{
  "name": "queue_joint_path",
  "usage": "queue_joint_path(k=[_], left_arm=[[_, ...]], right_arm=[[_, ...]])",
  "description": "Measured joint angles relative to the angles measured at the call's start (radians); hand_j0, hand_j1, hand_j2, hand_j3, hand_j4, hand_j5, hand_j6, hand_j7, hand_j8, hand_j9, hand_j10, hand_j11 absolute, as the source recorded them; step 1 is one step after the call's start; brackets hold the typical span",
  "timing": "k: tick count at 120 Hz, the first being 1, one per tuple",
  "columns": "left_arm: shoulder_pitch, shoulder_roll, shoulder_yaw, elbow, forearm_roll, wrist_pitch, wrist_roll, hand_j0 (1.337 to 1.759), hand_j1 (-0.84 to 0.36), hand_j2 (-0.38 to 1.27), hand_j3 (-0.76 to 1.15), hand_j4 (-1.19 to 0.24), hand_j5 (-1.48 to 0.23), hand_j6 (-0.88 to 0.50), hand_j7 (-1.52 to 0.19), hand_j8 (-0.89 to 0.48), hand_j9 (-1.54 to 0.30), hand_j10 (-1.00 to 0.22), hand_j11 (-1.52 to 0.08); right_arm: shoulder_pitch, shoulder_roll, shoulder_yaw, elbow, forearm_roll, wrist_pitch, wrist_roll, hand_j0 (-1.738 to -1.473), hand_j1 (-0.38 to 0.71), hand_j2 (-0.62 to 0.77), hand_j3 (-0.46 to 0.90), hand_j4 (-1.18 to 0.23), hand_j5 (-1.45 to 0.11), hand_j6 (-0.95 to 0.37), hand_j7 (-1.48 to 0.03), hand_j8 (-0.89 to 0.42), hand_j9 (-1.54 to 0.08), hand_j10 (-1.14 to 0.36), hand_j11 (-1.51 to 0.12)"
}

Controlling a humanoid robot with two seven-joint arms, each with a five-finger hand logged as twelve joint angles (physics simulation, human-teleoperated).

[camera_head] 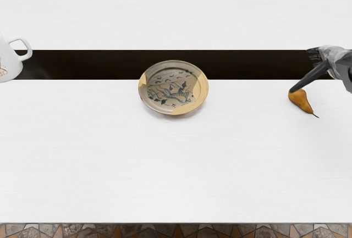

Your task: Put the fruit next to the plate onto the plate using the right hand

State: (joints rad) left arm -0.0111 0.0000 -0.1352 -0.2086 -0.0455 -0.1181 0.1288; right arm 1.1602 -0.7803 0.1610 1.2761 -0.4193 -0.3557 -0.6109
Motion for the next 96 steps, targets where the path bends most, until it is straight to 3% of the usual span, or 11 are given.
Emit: queue_joint_path(k=[38, 96], left_arm=[[0.000, 0.000, 0.000, 0.000, 0.000, 0.000, 0.000, 1.658, 0.35, 0.00, 0.00, 0.00, 0.00, 0.00, 0.00, 0.00, 0.00, 0.00, 0.00], [0.000, 0.000, 0.000, 0.000, 0.000, 0.000, 0.000, 1.658, 0.35, 0.00, 0.00, 0.00, 0.00, 0.00, 0.00, 0.00, 0.00, 0.00, 0.00]], right_arm=[[-0.043, 0.063, -0.034, -0.013, -0.097, -0.201, 0.000, -1.658, -0.19, -0.03, 0.00, -0.13, -0.17, -0.13, -0.17, -0.13, -0.17, -0.13, -0.17], [-0.039, 0.105, -0.113, -0.019, -0.134, -0.254, 0.000, -1.658, -0.14, -0.03, 0.00, -0.18, -0.23, -0.18, -0.23, -0.18, -0.23, -0.18, -0.23]])
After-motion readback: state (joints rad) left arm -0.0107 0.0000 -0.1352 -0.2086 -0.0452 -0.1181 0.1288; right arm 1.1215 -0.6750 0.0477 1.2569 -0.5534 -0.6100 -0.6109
